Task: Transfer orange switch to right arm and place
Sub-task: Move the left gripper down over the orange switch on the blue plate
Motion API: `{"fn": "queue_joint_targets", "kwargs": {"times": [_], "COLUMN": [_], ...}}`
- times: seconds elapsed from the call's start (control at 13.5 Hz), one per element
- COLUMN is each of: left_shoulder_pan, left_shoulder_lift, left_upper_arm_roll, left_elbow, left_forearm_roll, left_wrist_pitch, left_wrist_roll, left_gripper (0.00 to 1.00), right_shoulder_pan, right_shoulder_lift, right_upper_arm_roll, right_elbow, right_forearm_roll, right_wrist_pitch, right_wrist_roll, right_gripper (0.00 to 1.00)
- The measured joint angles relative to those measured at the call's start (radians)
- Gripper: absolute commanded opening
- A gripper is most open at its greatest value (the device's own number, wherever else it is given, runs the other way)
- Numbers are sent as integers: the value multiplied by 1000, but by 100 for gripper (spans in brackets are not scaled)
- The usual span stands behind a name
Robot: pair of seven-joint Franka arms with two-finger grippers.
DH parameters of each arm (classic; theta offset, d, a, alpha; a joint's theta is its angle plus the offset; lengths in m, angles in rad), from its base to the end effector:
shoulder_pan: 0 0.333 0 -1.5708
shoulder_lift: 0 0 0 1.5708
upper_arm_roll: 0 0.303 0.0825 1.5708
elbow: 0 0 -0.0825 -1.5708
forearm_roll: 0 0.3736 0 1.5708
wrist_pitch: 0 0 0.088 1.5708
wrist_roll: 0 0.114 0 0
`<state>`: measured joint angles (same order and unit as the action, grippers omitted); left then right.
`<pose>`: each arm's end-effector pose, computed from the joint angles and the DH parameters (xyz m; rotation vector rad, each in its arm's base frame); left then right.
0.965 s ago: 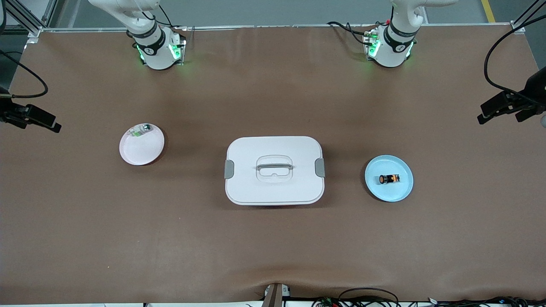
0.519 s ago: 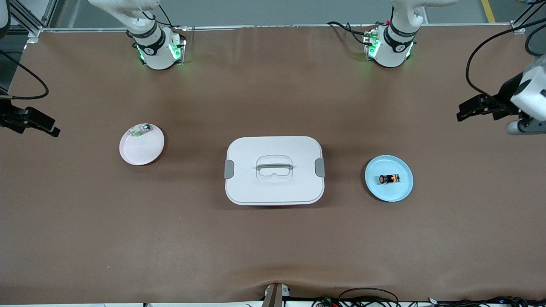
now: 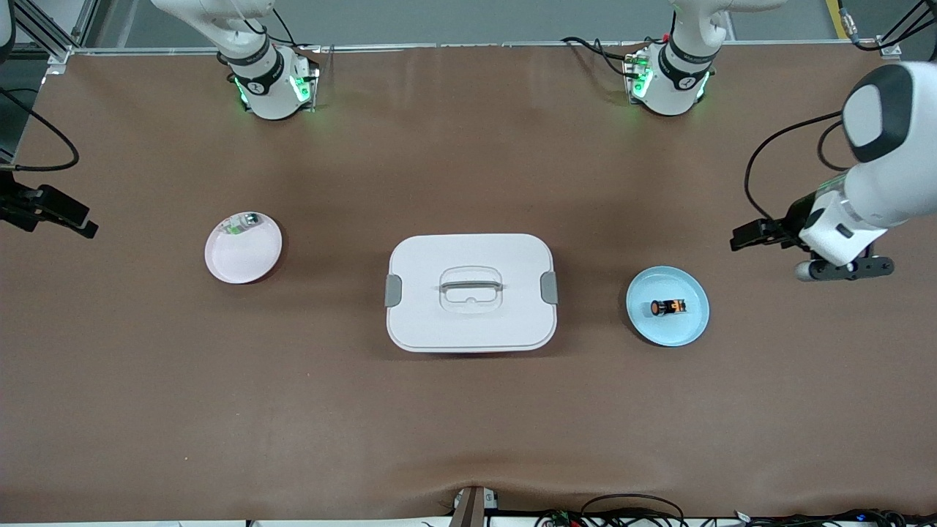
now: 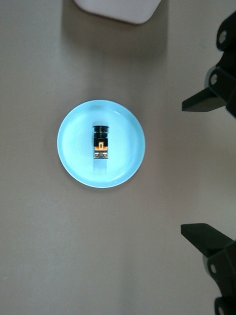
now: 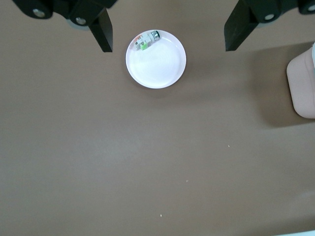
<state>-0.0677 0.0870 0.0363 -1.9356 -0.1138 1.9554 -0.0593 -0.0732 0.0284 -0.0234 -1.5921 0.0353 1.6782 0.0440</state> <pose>0.5604 -0.0262 0.4196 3.0399 0.1127 -0.1089 0.5605 -0.0504 0.5887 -3.0993 0.2225 -0.0911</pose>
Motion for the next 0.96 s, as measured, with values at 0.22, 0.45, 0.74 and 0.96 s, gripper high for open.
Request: {"fn": "queue_joint_targets", "kwargs": {"times": [0.22,0.45,0.74,0.96], "left_shoulder_pan": [-1,-3,-8,-9], "left_shoulder_lift": [45,121,243,300], "left_upper_arm_roll": [-28,-45,-59,-66], "left_elbow": [-92,-146,-149,-126], "left_forearm_roll": [0,0,0,0], "left_wrist_pitch": [171,326,468,494], "left_wrist_roll": [0,0,0,0], "left_gripper": [100,100,100,100], "right_shoulder_pan": [0,2,5,5], "right_shoulder_lift": [-1,-5,-10,-10], "right_upper_arm_roll": [1,4,5,4], "right_elbow": [0,0,0,-1], "right_forearm_roll": [-11,-31,-43,-45], "right_wrist_pitch": [-11,-29,-56,-62], "right_wrist_roll": [0,-1,-1,-1], "right_gripper": [100,100,100,100]}}
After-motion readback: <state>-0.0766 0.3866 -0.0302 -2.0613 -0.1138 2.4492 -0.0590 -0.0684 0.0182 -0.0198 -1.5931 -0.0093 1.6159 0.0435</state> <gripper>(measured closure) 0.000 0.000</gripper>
